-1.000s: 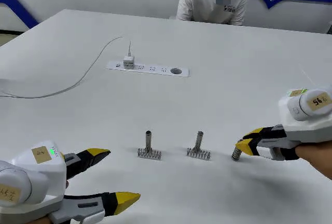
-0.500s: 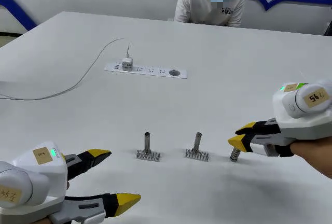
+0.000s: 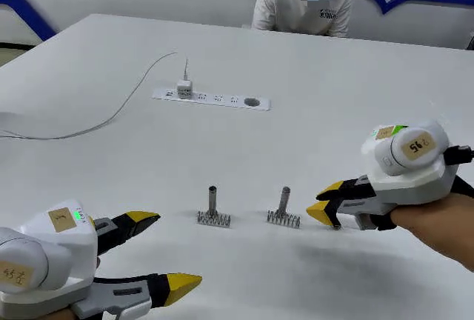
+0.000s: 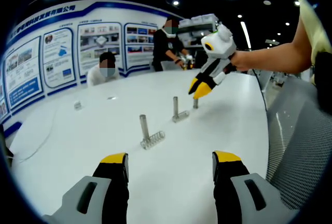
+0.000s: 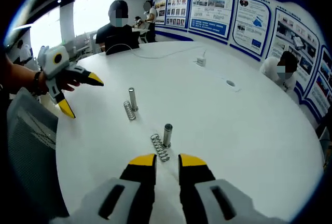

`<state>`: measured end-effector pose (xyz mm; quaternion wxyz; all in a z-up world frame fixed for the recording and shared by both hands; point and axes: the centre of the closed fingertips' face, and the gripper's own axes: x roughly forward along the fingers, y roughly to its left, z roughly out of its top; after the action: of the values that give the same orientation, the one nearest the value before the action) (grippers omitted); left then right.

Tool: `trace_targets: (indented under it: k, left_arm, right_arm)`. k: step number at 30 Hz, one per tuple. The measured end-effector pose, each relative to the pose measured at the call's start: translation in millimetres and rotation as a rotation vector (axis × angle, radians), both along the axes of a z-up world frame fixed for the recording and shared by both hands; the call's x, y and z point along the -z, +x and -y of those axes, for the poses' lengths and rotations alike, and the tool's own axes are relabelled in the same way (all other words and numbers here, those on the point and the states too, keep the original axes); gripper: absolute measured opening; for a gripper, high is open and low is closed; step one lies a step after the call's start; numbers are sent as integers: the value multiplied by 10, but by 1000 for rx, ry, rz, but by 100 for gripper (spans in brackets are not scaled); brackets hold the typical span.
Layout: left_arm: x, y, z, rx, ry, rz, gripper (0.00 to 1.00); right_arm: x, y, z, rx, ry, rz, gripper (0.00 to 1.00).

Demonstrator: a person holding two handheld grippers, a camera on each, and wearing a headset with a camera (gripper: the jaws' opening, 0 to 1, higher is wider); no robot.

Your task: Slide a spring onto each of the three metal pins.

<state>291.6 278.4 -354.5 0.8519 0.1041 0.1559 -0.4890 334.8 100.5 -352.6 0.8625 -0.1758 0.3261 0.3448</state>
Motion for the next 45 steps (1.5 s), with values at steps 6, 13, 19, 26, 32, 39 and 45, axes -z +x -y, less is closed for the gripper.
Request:
trace_targets:
  k: [6, 13, 19, 26, 32, 39, 45]
  left_arm:
    - [-8, 2, -3, -2, 2, 1, 67]
    - [-3, -7, -10, -5, 2, -1, 66]
    - [6, -10, -19, -8, 3, -4, 66]
    - [11, -10, -12, -6, 3, -5, 66]
    - [17, -10, -16, -7, 5, -6, 66]
    - [16, -2, -14, -7, 4, -7, 66]
    - [10, -9, -9, -4, 5, -5, 66]
  right_arm:
    - [98, 15, -102, -26, -4, -15, 18]
    - [255, 23, -194, -52, -22, -40, 17]
    - [322, 80, -215, -52, -34, -43, 17]
    - [415, 95, -202, -53, -49, -60, 17]
    - [449, 86, -172, -51, -57, -72, 17]
    - [487, 16, -174, -60, -65, -80, 17]
    - [506, -9, -170, -60, -65, -80, 17]
